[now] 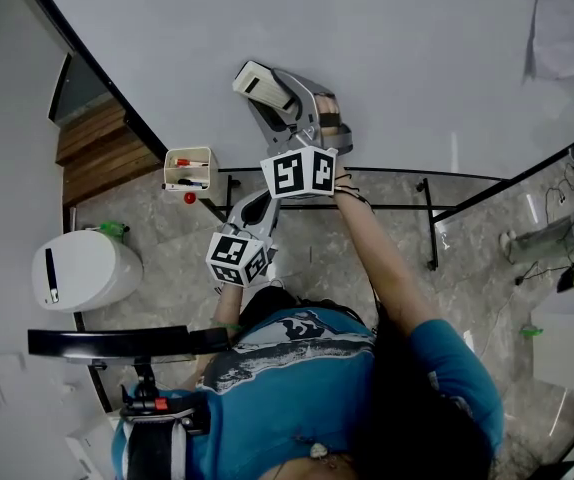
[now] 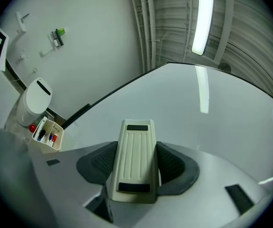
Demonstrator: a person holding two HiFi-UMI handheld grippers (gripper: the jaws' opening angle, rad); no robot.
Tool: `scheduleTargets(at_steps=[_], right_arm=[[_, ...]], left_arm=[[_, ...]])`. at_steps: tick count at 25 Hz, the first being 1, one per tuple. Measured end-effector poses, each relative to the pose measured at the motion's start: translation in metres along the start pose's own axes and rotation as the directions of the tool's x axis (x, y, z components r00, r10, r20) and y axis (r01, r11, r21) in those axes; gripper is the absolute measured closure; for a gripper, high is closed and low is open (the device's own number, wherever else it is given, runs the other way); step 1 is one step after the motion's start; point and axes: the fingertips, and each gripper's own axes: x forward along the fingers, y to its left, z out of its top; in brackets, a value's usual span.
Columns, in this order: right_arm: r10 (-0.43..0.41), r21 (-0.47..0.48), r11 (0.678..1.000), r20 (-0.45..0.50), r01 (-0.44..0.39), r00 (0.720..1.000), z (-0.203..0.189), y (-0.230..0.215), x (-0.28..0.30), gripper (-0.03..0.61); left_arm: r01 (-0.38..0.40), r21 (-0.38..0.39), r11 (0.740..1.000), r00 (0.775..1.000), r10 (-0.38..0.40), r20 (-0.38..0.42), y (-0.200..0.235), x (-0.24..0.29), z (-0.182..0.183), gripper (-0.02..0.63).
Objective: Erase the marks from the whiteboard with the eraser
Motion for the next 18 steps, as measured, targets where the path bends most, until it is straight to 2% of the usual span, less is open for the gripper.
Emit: scheduleTargets(at_steps=[5,10,14,18], right_arm=[[-0.045,0.038,0.998,0.004,0.045,0.999,0.014,-0.037,-0.016,0.316],[-0.122,0.096,0.988,0.001,0.122,0.992,0.005,-0.091,-0.034,0.316],[-0.222,0.161,0.964,0.044,0.213,0.974,0.002,-0.153,-0.056,0.316],[-0.297,0.234,0.93,0.027,0.283,0.955,-0.009,-0.215,-0.084,0.316]], left_arm=[[0.018,0.003,1.0,1.0,-0.018,0.004,-0.01,-0.005,0.01,0.61],[0.045,0.003,0.999,0.999,-0.045,-0.011,-0.016,0.005,0.003,0.611],[0.069,0.003,0.998,0.997,-0.069,-0.019,-0.026,0.011,0.003,0.611],[0.09,0.006,0.996,0.996,-0.089,-0.026,-0.037,0.016,0.004,0.611]])
